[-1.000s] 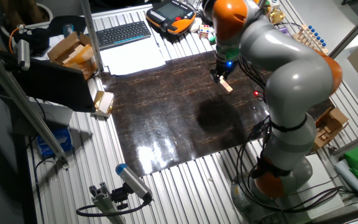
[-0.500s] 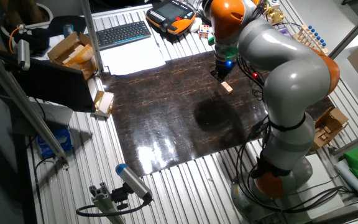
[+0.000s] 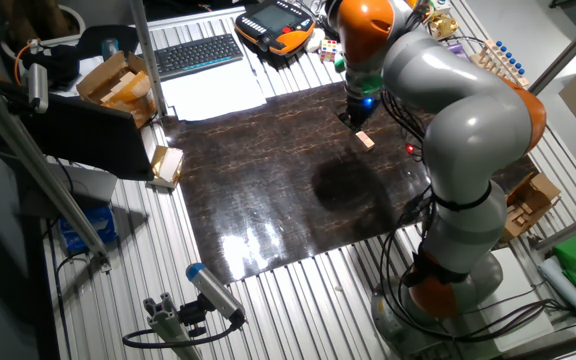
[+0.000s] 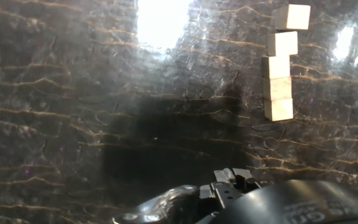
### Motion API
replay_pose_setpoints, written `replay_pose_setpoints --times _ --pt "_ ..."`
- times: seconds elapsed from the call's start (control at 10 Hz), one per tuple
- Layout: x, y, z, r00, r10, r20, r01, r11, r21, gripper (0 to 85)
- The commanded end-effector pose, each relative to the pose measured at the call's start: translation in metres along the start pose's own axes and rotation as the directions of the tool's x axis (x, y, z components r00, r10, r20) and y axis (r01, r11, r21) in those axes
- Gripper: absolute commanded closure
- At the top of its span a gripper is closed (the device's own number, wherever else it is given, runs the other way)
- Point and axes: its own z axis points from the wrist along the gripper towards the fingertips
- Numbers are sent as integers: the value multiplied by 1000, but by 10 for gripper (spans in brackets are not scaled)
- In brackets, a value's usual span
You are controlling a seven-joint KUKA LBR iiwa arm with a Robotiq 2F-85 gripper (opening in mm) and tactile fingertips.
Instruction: Stack the blocks in a vertical line of five
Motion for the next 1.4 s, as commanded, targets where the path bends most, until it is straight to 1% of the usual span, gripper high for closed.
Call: replay_pose_setpoints --times 0.0,0.3,0.6,1.0,1.1,1.3 --pt "0 0 0 1000 16 -1 -16 1000 0 830" --pt "0 0 0 1000 30 -4 -30 1000 1 830" --pt "0 0 0 1000 14 -6 -14 1000 0 830" --pt "0 0 0 1000 -14 2 14 1000 0 830" --pt "1 1 0 999 -43 16 43 999 3 830" --pt "1 1 0 999 -53 12 53 999 0 830"
